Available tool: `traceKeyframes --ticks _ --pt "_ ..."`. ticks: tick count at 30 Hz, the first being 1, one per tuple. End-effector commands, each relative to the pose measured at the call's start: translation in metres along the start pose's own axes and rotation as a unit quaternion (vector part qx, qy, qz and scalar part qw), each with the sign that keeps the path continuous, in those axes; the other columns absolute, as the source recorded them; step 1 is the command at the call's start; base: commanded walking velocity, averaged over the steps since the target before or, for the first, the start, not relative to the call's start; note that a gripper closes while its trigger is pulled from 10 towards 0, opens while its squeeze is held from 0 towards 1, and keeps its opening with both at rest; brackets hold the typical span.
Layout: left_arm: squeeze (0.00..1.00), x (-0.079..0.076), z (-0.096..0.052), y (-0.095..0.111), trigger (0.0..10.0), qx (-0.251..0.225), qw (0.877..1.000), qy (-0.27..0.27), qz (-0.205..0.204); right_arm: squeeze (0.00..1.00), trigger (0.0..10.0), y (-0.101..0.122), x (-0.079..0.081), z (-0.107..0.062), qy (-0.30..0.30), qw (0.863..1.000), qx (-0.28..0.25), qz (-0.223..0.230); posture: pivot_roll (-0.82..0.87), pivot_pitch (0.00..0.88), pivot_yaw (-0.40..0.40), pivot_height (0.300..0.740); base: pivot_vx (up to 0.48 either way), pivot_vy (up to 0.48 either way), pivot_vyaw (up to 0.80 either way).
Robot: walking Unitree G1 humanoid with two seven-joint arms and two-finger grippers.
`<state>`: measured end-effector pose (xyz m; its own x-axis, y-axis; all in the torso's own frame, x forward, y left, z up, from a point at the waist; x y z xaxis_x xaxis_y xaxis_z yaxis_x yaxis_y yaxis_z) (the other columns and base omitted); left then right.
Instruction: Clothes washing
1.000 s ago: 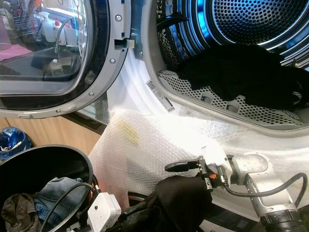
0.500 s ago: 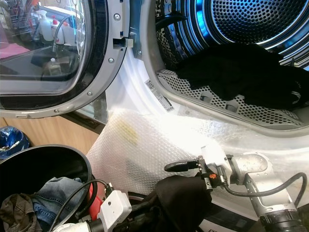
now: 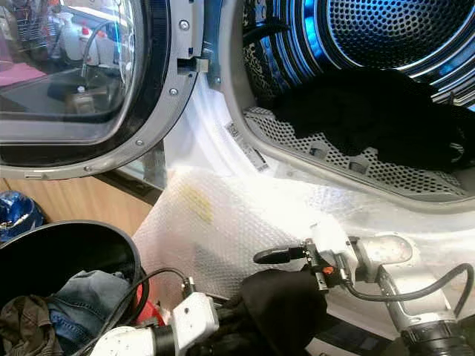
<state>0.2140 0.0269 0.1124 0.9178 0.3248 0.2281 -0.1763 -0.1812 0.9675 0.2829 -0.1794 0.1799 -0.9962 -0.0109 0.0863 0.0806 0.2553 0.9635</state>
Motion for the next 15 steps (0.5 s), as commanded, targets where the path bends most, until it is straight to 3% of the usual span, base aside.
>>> traceKeyframes --ticks 1,3,4,5,15 --pt "0.00 0.000 0.009 0.004 10.0 -0.010 1.000 -0.011 0.016 0.00 10.0 0.010 -0.001 -0.004 -0.001 1.000 0.004 -0.017 0.05 0.051 -0.188 0.740 0.000 0.000 0.00" --pt "0.00 -0.001 0.012 0.004 10.0 -0.012 1.000 -0.021 0.013 0.00 10.0 0.009 0.000 -0.006 -0.002 1.000 0.004 -0.017 0.04 0.051 -0.188 0.740 0.000 0.000 0.00" --pt "0.00 -0.002 0.012 0.003 7.8 -0.014 1.000 -0.023 0.010 0.00 10.0 0.009 0.000 -0.006 -0.003 1.000 0.004 -0.017 0.04 0.052 -0.187 0.740 0.000 0.000 0.00" --pt "0.00 -0.002 0.012 0.003 0.0 -0.016 1.000 -0.023 0.004 0.00 10.0 0.009 0.001 -0.007 -0.003 1.000 0.004 -0.016 0.04 0.052 -0.187 0.740 0.000 0.000 0.00" --pt "0.00 -0.014 -0.007 -0.007 0.0 -0.007 1.000 -0.017 -0.025 0.00 10.0 0.007 0.001 -0.009 -0.008 1.000 0.004 -0.014 0.03 0.057 -0.185 0.740 0.000 0.000 0.00"
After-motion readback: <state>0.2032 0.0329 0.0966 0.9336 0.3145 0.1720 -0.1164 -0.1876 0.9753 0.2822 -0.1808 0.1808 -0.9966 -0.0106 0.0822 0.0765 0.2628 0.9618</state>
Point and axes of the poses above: a point about 5 cm out from each wrist's last joint towards the gripper, its own z axis pointing out of the wrist towards the gripper, its own y axis along the axis of the wrist's last joint, x = y × z, the point moved 1 cm from there along z, pointing out of the wrist towards the gripper, and after that the axes turned 5 degrees about z, right-handed, at the moved point
